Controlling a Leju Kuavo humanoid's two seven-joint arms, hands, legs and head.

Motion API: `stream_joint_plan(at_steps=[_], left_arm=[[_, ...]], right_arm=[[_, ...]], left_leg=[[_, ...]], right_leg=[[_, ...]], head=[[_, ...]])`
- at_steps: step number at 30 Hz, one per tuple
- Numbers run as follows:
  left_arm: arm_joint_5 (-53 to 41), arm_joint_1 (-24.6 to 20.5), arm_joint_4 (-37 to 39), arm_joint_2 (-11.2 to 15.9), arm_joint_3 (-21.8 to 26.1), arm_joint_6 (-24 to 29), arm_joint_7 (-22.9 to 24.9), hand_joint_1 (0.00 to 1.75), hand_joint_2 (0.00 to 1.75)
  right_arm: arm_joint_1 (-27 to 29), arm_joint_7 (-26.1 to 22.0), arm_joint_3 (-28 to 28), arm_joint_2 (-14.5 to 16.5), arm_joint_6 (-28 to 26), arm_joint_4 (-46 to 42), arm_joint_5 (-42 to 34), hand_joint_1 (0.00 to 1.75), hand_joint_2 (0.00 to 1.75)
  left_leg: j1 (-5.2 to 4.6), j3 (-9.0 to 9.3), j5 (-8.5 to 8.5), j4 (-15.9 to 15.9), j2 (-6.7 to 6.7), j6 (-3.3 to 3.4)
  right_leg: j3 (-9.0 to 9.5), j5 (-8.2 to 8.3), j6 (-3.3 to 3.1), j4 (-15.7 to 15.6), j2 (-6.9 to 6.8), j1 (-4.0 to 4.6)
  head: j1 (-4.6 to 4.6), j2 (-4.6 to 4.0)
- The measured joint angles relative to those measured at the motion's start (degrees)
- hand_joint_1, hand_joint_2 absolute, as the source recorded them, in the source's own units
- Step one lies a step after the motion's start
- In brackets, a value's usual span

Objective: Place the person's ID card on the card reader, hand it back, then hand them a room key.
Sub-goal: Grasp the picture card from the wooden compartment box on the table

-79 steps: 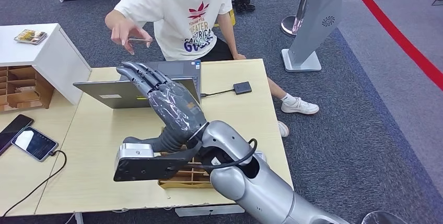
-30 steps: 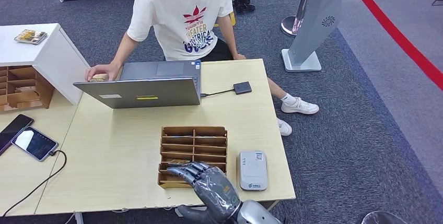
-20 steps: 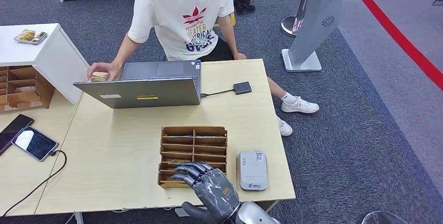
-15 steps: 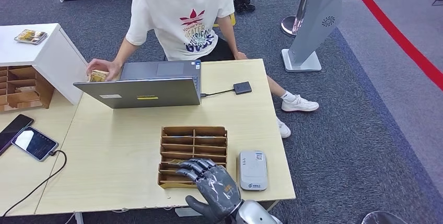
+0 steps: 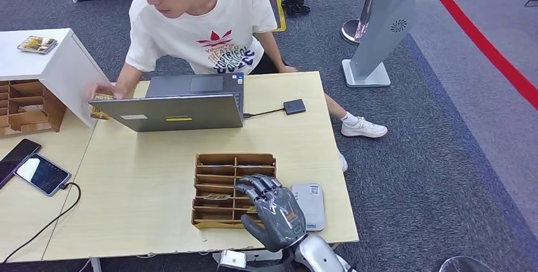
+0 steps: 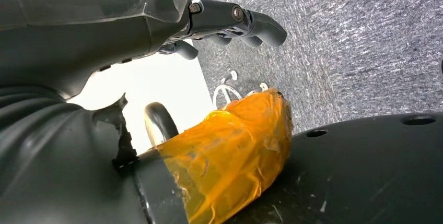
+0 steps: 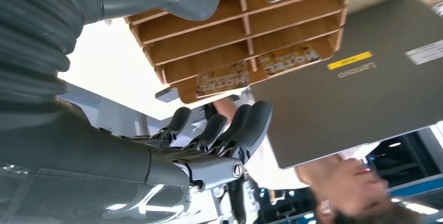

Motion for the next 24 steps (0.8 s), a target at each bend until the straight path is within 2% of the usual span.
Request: stream_joint_plan(at_steps=[5,11,15,24], left_arm=[[0.3,0.0,0.0,0.0,0.0,-0.1,0.2,0.0,0.0],[0.8,0.1,0.0,0.0,0.0,-0.2,0.2,0.0,0.0],[1.2,0.1,0.0,0.0,-0.1,-0.2,0.2,0.0,0.0],[1.9,0.1,0.0,0.0,-0.1,-0.2,0.1,0.0,0.0]], right_arm=[[0.4,1.0,-2.9,0.0,-0.6,0.0,1.1,0.59,1.75],[1.7,0.2,-4.7,0.1,-0.4,-0.5,0.9,0.75,1.75],[2.2,-0.5,-5.1,0.2,-0.1,-1.8,-0.5,0.69,1.75],[3.4,-2.1,-5.2,0.2,1.8,-4.8,-2.4,0.75,1.75]], left_leg=[[0.0,0.0,0.0,0.0,0.0,0.0],[0.0,0.0,0.0,0.0,0.0,0.0],[0.0,0.0,0.0,0.0,0.0,0.0],[0.0,0.0,0.0,0.0,0.0,0.0]], right_leg=[[0.0,0.0,0.0,0.0,0.0,0.0],[0.0,0.0,0.0,0.0,0.0,0.0],[-0.01,0.0,0.0,0.0,0.0,0.0],[0.0,0.0,0.0,0.0,0.0,0.0]], head=[[0.01,0.0],[0.0,0.0],[0.01,0.0],[0.01,0.0]])
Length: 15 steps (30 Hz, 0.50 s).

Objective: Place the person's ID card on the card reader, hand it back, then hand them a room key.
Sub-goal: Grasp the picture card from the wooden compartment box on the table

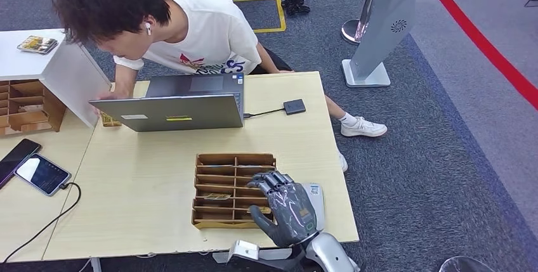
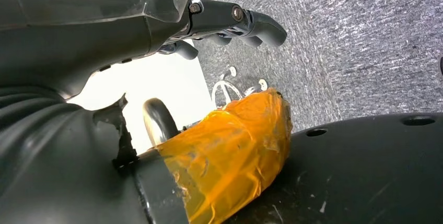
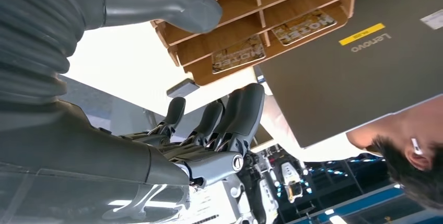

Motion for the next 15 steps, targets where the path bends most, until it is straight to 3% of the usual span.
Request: stream_joint_plan(at_steps=[15], left_arm=[[0.5,0.0,0.0,0.0,0.0,-0.1,0.0,0.0,0.0]], right_arm=[[-0.2,-2.1,2.1,0.0,2.3,1.3,-2.2,0.89,1.75]], left_leg=[[0.0,0.0,0.0,0.0,0.0,0.0]], right_leg=[[0.01,0.0,0.0,0.0,0.0,0.0]], head=[[0.0,0.0]])
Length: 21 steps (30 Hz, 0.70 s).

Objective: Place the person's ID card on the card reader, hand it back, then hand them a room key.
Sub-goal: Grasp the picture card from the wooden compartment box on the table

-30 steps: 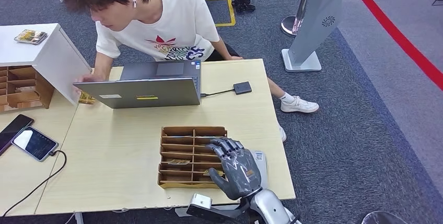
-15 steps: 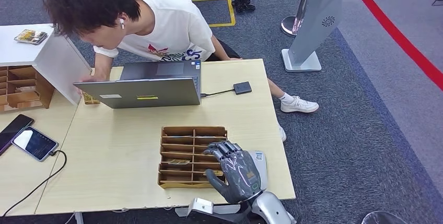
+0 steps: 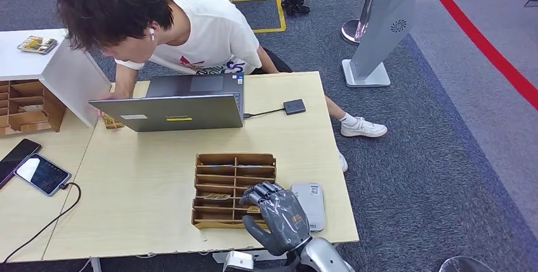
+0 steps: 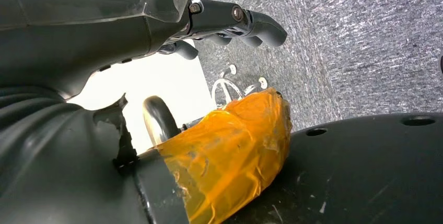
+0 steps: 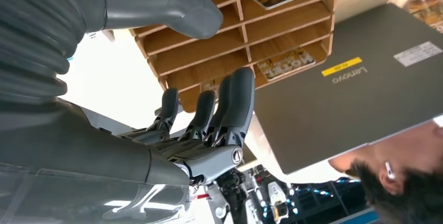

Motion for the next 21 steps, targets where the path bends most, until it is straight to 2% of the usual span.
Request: stream_joint_plan(at_steps=[7,21], left_arm=[[0.0,0.0,0.0,0.0,0.0,0.0,0.0,0.0,0.0],[0.1,0.0,0.0,0.0,-0.4,0.0,0.0,0.0,0.0]], right_arm=[[-0.4,-0.2,0.6,0.0,0.0,1.5,-0.2,0.96,1.75],[-2.4,0.9,0.9,1.5,-0.4,5.6,0.0,0.93,1.75]], left_leg=[[0.0,0.0,0.0,0.0,0.0,0.0],[0.0,0.0,0.0,0.0,0.0,0.0]], right_leg=[[0.0,0.0,0.0,0.0,0.0,0.0],[0.0,0.0,0.0,0.0,0.0,0.0]], head=[[0.01,0.0],[0.0,0.0]])
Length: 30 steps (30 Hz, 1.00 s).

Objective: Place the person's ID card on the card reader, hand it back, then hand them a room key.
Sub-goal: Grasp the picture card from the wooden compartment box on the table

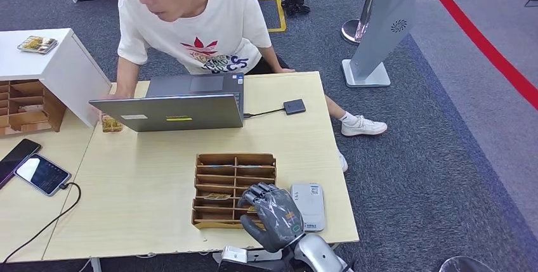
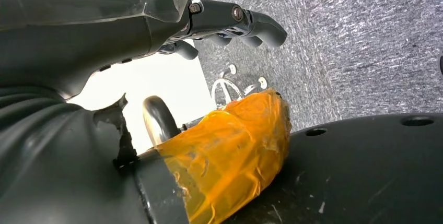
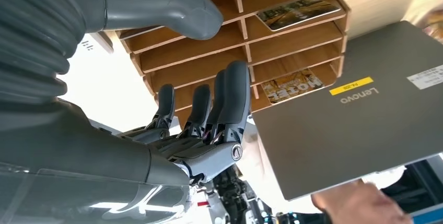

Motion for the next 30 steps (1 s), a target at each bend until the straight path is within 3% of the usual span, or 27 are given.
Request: stream_joint_plan(at_steps=[15,30], left_arm=[[-0.1,0.0,0.0,0.1,-0.1,0.0,0.1,0.0,0.0],[-0.1,0.0,0.0,0.1,-0.1,0.0,0.2,0.0,0.0]], right_arm=[[0.0,2.3,-0.4,0.7,-0.3,2.4,1.7,0.88,1.75],[0.0,2.9,-1.1,0.8,-0.2,4.1,2.4,0.98,1.75]], left_leg=[[0.0,0.0,0.0,0.0,0.0,0.0],[0.0,0.0,0.0,0.0,0.0,0.0]], right_leg=[[0.0,0.0,0.0,0.0,0.0,0.0],[0.0,0.0,0.0,0.0,0.0,0.0]], head=[[0.0,0.0],[0.0,0.0]])
